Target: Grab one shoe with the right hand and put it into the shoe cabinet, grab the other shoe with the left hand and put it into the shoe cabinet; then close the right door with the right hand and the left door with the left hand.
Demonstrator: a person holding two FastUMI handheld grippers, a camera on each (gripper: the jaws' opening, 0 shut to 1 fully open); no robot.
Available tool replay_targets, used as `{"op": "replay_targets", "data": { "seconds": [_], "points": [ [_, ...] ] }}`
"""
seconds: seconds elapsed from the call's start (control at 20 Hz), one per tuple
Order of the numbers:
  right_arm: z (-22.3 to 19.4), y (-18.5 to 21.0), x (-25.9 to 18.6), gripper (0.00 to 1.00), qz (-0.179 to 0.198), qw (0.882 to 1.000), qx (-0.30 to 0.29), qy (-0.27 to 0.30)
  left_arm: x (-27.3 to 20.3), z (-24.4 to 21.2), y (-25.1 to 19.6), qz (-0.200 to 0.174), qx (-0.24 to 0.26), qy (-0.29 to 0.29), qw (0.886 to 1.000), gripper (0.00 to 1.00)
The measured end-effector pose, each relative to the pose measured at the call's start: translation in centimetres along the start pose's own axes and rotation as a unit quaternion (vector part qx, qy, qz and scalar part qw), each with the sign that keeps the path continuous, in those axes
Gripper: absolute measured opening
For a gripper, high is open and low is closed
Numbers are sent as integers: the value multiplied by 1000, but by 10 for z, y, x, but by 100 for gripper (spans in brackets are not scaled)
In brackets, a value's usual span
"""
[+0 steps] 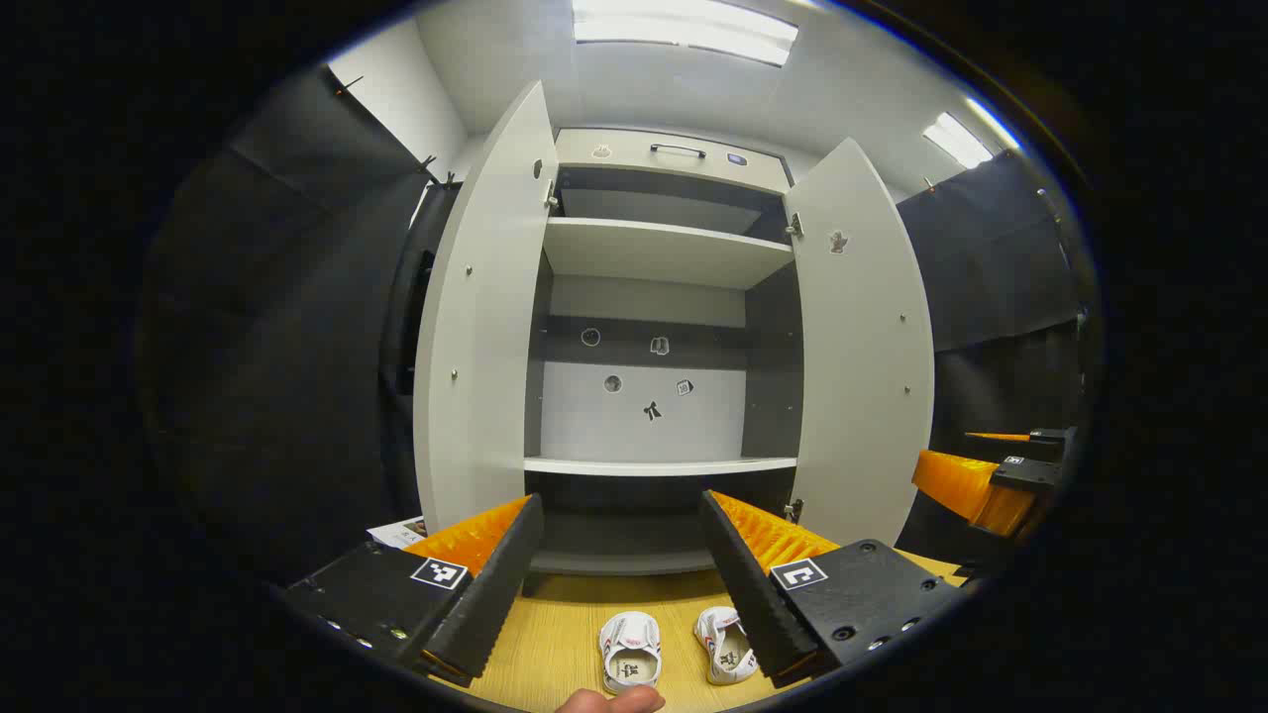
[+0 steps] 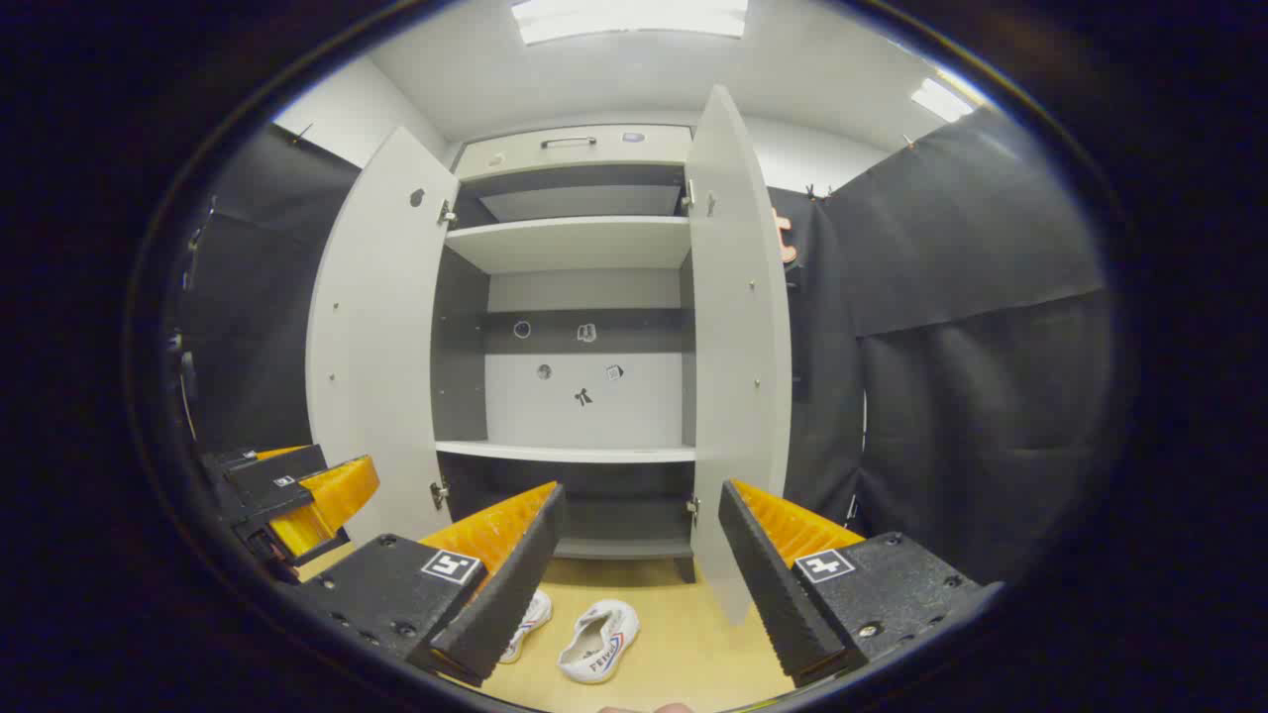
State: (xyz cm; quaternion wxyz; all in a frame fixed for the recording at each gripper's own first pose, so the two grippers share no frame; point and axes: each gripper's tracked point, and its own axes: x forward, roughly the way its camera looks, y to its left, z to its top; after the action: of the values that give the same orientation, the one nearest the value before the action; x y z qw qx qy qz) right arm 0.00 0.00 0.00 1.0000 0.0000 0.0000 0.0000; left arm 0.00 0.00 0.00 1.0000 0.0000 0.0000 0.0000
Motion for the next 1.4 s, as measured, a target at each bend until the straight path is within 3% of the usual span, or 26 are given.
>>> {"op": "replay_targets", "data": {
  "seconds": [0.65,1.4],
  "points": [
    [0,5,9,100,1,1000,-7,0,6,2,-11,-18,16,-10,1000,95],
    [-4,0,1,100,3,1000,-1,3,0,6,-11,-8,20,-15,1000,95]
  ]
}}
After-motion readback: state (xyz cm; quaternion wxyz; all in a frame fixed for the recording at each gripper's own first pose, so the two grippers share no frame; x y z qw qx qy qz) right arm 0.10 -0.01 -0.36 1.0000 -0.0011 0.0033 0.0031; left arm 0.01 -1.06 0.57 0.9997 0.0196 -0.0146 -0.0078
